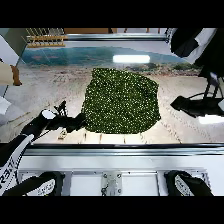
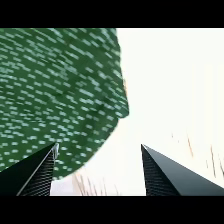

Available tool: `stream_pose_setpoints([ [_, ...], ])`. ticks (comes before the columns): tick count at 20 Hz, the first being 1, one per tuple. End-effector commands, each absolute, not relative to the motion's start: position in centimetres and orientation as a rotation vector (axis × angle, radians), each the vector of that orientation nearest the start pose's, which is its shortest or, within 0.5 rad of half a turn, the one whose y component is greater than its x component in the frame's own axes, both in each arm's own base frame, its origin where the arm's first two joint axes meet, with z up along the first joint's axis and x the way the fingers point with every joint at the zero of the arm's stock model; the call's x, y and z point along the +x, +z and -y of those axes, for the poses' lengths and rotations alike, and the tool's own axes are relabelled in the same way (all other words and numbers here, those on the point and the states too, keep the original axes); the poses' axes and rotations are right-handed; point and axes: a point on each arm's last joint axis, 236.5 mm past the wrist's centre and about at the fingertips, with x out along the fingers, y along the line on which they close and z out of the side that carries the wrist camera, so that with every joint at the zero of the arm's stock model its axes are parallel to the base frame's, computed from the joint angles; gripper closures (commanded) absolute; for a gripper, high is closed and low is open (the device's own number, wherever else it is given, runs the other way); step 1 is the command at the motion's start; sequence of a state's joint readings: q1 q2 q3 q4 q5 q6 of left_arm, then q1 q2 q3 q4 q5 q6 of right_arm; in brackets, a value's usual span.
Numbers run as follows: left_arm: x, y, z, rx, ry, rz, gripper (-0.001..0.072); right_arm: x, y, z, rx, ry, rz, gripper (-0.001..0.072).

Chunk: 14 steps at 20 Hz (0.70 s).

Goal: Fold the clothes and pants, and hang the long-sleeved shirts on hangers.

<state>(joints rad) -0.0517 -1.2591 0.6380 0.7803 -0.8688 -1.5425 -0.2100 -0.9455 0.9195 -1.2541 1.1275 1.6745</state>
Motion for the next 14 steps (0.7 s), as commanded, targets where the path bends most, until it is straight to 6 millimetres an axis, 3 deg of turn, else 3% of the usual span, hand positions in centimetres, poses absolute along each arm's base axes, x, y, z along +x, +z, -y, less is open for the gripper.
stream_pose_setpoints([
  [1,29.5,-7.9,12.5,-0.710,-0.175,-1.403,0.0705,31.3,-3.8,1.6,0.704,-0.209,-1.221,0.0146],
  [3,29.6,-7.7,12.5,-0.712,-0.178,-1.393,0.0705,31.9,-7.5,0.5,0.795,-0.209,-1.229,0.0146],
  [5,29.5,-7.9,12.5,-0.712,-0.176,-1.401,0.0705,33.1,-9.5,-1.4,0.837,-0.150,-1.236,0.0146],
  [9,29.5,-7.9,12.5,-0.713,-0.176,-1.401,0.0705,35.4,-10.8,-5.9,0.870,-0.003,-1.208,0.0146],
  [14,29.5,-7.9,12.5,-0.713,-0.176,-1.401,0.0705,36.0,-11.3,-6.7,0.831,0.008,-1.191,0.0155],
])
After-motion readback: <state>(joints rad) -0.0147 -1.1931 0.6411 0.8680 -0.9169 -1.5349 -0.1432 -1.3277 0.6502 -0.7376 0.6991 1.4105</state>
